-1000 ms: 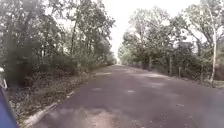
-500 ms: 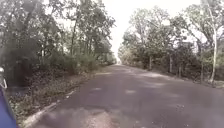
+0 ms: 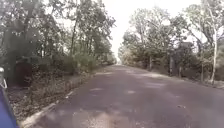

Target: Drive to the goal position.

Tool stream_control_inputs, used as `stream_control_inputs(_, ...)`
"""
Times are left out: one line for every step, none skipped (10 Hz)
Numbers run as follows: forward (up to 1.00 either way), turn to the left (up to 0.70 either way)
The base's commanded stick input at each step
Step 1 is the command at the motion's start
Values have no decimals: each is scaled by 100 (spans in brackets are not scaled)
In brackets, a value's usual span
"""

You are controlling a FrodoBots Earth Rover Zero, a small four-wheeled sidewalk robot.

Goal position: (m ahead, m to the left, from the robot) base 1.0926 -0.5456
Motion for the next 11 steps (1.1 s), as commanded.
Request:
stream_control_inputs(5,-3)
stream_control_inputs(5,-3)
stream_control_inputs(5,-3)
stream_control_inputs(5,-3)
stream_control_inputs(6,-3)
stream_control_inputs(5,-3)
stream_control_inputs(5,-3)
stream_control_inputs(5,-3)
stream_control_inputs(6,-3)
stream_control_inputs(5,-3)
stream_control_inputs(6,-3)
